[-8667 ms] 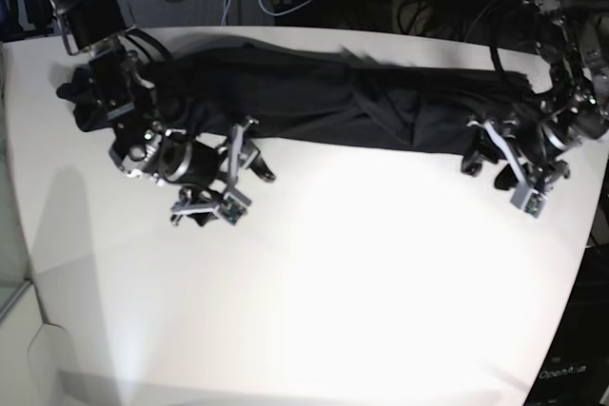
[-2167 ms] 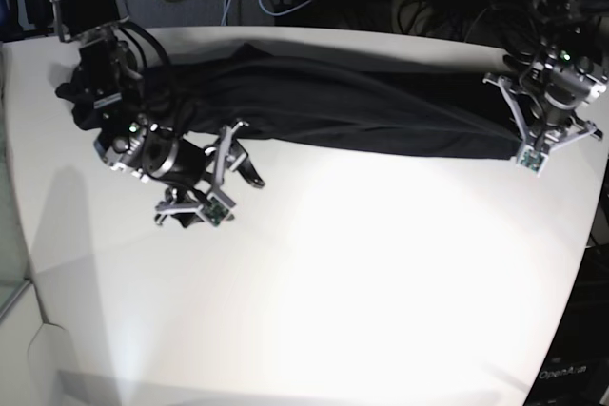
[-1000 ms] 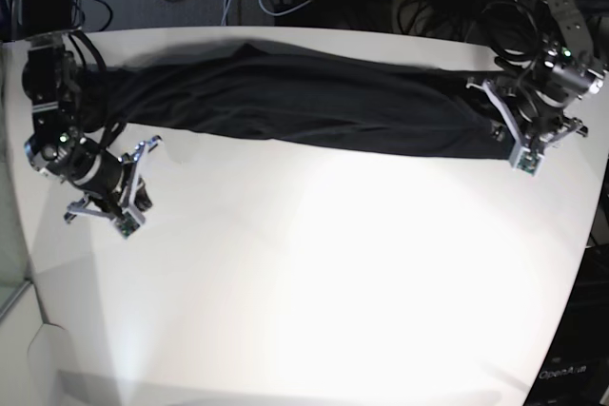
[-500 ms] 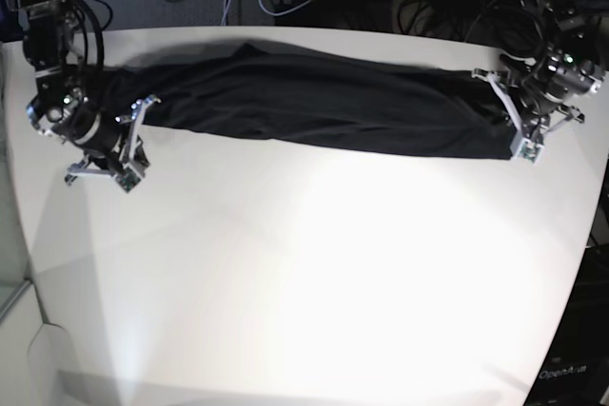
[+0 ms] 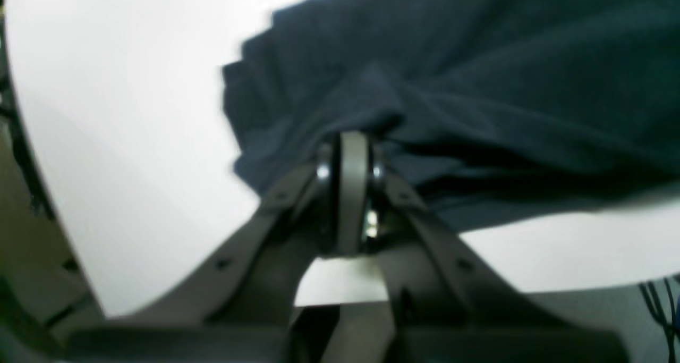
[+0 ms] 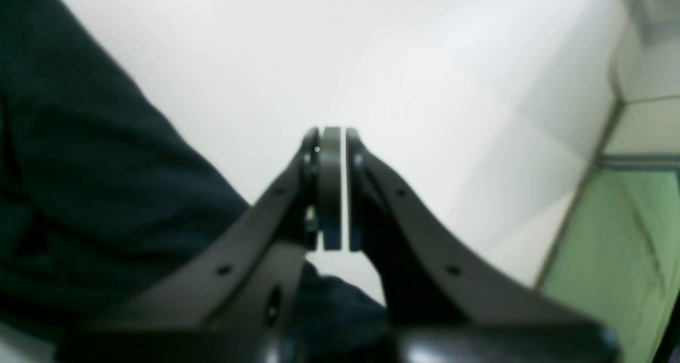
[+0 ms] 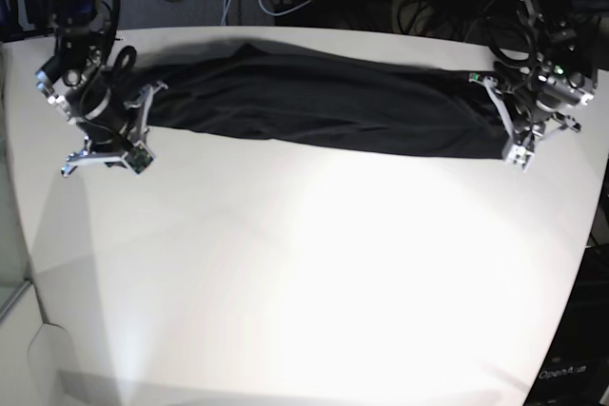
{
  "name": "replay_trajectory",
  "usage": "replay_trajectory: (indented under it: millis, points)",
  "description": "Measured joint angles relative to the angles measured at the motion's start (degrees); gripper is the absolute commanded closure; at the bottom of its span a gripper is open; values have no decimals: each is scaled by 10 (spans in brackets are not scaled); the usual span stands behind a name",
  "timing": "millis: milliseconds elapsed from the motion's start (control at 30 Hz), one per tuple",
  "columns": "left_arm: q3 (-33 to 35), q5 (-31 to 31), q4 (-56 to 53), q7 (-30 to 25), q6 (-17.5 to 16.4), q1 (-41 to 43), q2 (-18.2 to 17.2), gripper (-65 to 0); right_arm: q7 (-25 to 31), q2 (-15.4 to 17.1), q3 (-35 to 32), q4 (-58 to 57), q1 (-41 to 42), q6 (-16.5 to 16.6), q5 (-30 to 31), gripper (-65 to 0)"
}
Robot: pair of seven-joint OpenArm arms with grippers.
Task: Fold the T-shirt properly
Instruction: 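Grasp the strip's other end with the right gripper and pull it taut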
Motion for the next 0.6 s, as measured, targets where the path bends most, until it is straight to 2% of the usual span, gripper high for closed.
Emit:
replay_trajectory:
  millis: [367,467,600]
  points:
    - [-3,1,-1,-3,0,-1,0,-12,-1,-103,229,28,-48,6,-3,-6]
    - [-2,1,-15,-3,0,-2,-2,-12,-1,-122,269,27,-49,4,-4,-6]
    - [-2,3,-45,-3,0,-19,0,-12,3,-131,274,-10,-50,5,-1,-6]
